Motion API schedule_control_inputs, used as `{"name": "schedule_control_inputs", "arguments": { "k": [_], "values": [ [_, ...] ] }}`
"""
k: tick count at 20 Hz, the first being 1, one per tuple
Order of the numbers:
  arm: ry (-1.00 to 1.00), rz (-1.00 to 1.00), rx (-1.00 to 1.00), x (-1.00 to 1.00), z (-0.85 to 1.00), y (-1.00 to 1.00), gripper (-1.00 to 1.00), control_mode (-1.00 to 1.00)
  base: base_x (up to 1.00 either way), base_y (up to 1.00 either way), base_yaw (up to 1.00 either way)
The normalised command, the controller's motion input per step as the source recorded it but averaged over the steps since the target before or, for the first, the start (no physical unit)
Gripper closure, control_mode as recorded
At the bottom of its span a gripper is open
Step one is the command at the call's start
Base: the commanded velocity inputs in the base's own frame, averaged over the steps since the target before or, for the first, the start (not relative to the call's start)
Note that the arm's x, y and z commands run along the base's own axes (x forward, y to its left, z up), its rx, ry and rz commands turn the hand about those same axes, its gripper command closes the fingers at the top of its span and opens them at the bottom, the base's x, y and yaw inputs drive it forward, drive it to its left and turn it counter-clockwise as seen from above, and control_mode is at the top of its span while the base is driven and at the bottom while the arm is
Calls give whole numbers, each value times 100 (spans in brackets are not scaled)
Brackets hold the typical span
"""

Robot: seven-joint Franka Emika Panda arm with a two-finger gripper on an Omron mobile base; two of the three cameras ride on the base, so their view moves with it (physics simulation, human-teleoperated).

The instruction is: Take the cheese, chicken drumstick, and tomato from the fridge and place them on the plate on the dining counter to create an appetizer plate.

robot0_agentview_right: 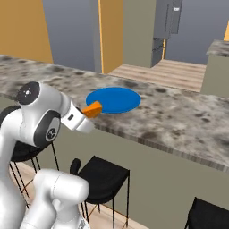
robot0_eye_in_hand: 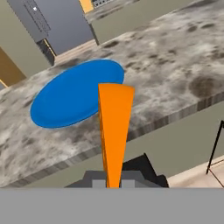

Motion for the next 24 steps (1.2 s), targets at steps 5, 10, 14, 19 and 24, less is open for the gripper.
{"name": "schedule_control_inputs", "arguments": {
  "k": [5,10,14,19,24],
  "values": [
    [14,-2,5,30,21,0,100,-100,0,0,0],
    [17,0,18,65,3,-8,100,-100,0,0,0],
    [17,0,21,72,0,-18,100,-100,0,0,0],
    [14,0,16,91,-1,-19,100,-100,0,0,0],
    [8,0,1,86,-24,-5,100,-100,0,0,0]
  ]
}}
